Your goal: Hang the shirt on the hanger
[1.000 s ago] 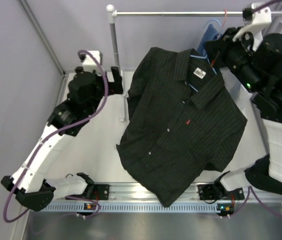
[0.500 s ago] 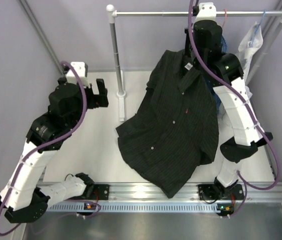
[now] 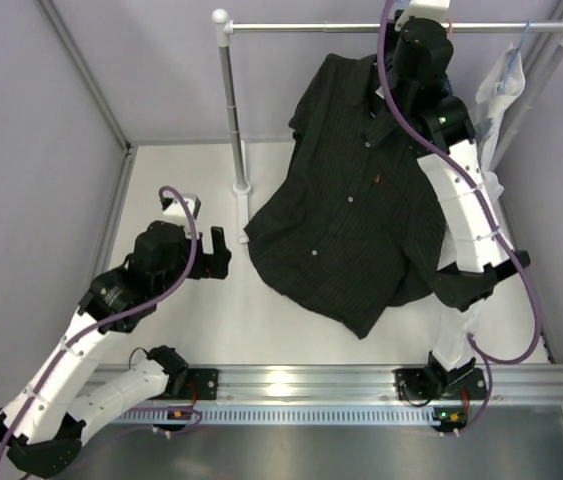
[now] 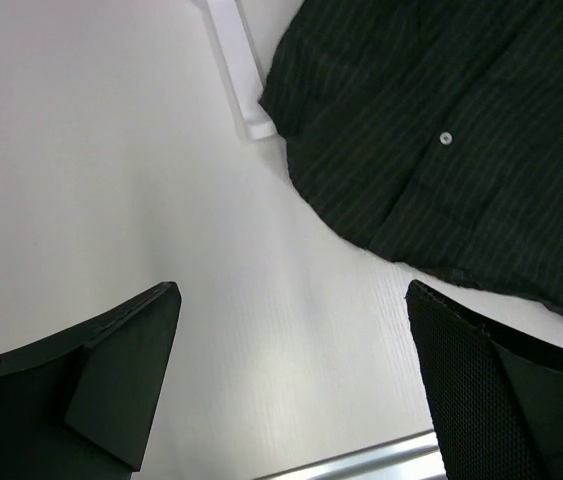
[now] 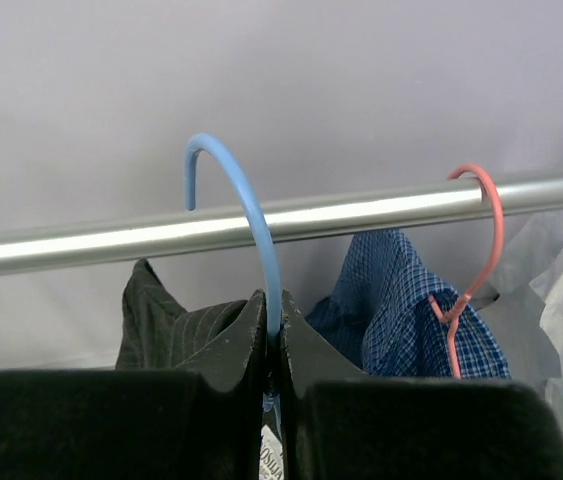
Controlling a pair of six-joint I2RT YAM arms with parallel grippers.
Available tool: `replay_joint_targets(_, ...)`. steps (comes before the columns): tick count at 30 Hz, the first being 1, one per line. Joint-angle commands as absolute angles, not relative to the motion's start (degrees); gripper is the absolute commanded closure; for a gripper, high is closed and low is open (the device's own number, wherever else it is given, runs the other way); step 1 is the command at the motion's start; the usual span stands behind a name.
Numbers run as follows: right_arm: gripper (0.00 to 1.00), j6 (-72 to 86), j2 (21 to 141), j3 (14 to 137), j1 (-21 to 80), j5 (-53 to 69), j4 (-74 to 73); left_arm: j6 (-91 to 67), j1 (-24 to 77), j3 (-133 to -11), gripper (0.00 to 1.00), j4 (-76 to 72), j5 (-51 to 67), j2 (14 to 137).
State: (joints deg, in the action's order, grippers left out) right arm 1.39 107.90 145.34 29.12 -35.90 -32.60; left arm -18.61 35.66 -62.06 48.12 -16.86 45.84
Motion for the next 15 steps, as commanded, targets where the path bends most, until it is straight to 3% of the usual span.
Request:
replay_joint_targets(1, 1.0, -3.33, 109.16, 148.36, 29.0, -41.29, -21.19, -23.28, 35.51, -58.54, 0.02, 46.67, -12.05, 42.11)
replay_joint_targets(15, 1.0, -7.12, 114.34, 148.36, 29.36, -45.53, -13.28, -22.85, 35.68, -55.9, 0.02, 46.06, -6.95, 41.92)
